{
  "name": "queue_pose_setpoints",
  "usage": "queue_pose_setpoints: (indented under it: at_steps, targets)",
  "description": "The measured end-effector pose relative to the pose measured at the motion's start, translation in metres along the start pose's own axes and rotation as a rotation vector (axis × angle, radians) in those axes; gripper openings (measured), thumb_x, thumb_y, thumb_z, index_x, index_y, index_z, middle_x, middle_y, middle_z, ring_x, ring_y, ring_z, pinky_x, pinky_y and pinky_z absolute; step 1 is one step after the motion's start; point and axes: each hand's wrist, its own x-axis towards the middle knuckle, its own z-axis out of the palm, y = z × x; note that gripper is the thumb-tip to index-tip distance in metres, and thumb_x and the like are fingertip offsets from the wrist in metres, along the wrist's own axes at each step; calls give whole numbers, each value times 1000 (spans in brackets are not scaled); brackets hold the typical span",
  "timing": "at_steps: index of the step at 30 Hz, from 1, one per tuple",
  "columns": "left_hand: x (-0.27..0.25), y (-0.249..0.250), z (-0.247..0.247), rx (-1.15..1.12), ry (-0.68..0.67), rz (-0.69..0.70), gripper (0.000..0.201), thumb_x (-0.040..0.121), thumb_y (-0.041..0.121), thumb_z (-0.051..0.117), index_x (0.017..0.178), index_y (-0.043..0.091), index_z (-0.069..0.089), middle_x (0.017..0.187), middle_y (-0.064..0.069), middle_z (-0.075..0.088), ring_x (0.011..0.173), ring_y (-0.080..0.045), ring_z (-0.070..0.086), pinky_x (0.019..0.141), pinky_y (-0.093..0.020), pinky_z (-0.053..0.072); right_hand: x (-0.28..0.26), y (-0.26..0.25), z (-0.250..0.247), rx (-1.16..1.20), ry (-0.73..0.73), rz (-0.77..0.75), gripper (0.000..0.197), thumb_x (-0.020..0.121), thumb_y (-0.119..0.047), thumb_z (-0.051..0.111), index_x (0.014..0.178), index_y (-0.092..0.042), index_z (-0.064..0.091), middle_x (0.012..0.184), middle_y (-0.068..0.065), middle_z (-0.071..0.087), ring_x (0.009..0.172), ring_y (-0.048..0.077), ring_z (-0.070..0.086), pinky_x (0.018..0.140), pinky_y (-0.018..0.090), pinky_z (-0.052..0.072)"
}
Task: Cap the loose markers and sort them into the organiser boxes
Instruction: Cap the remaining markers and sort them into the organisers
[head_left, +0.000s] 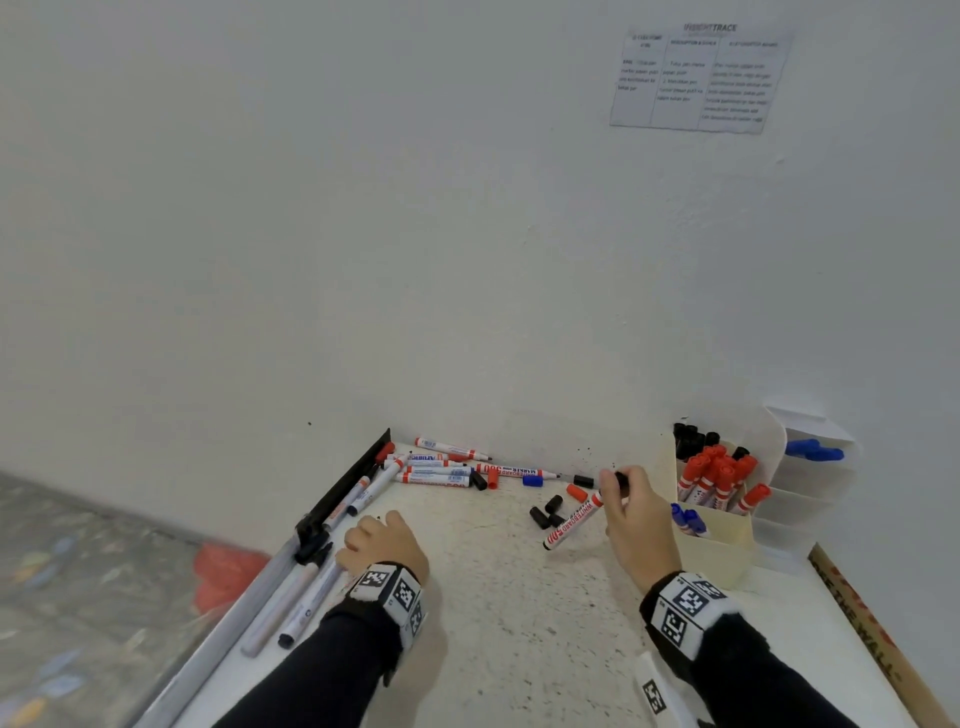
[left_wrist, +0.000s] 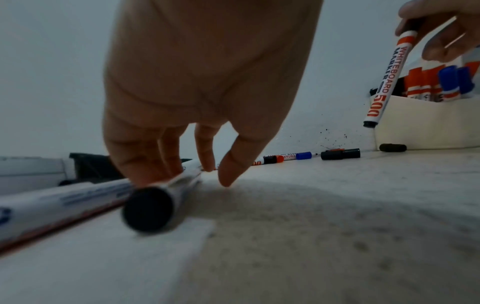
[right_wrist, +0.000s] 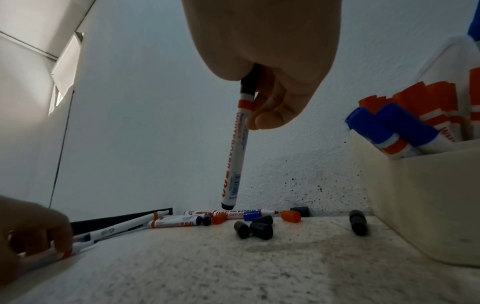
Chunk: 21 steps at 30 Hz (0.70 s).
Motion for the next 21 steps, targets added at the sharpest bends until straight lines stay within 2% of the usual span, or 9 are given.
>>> queue_pose_setpoints:
  at_steps: [2,4,6,10,13,16,18,19,21]
  targets:
    - [0,-12,4,-12,-26,-9,43,94,24,36,136,16,29,137,-13,35,126,-29,38,100,-38,39,1,-3,-1,27,19,3,17,96,-27,43,96,-12,49,72,3,56,58,21,53,59,40,48]
    - [1,-18,7,-47,-49,10,43,95,21,35,137,15,29,138,-13,33,127,-30,37,102,-38,39,3,-5,-7,26,43,-13,11,96,-24,43,99,-14,48,77,-1,57,65,23,58,59,32,47]
    - [1,-18,8,-98,-58,52,42,96,19,35,137,15,29,137,-13,35,126,-31,39,102,-37,40,8,-5,-17,14,69,-34,12,96,-21,43,101,-12,50,77,-4,55,67,24,60,60,30,47]
    - [2,-3,7,-263,-71,159,36,94,16,39,129,18,33,125,-9,45,115,-25,48,96,-35,44,26,1,-53,-74,135,-13,15,96,-17,44,104,-8,53,75,7,59,66,29,60,62,38,50]
    - [5,21,9,-383,-105,245,32,93,14,43,125,19,38,117,-7,53,103,-21,55,92,-33,47,39,11,-87,-134,212,72,14,97,-17,40,102,-9,50,81,10,58,67,24,58,56,28,47]
    - [6,46,13,-503,-137,303,28,97,20,38,125,14,43,115,-10,57,95,-19,57,84,-28,47,48,17,-118,-112,282,142,22,99,-16,38,111,-4,51,87,9,55,73,22,55,56,26,42]
    - [5,60,17,-562,-164,340,30,97,22,40,125,12,45,116,-12,57,90,-17,54,80,-25,45,50,17,-132,-134,330,111,22,99,-14,37,112,-3,52,87,8,54,66,13,50,54,17,39]
    - [4,66,18,-573,-177,366,31,96,22,43,125,13,45,117,-12,57,90,-16,52,80,-24,44,51,17,-136,-151,356,80,21,99,-12,38,110,-2,52,87,8,53,64,7,47,53,10,37]
    - [4,78,21,-579,-171,413,32,95,17,47,127,15,47,121,-9,57,93,-14,51,85,-23,43,53,18,-141,-172,385,23,19,98,-10,39,108,-4,53,87,8,53,64,1,45,53,6,38]
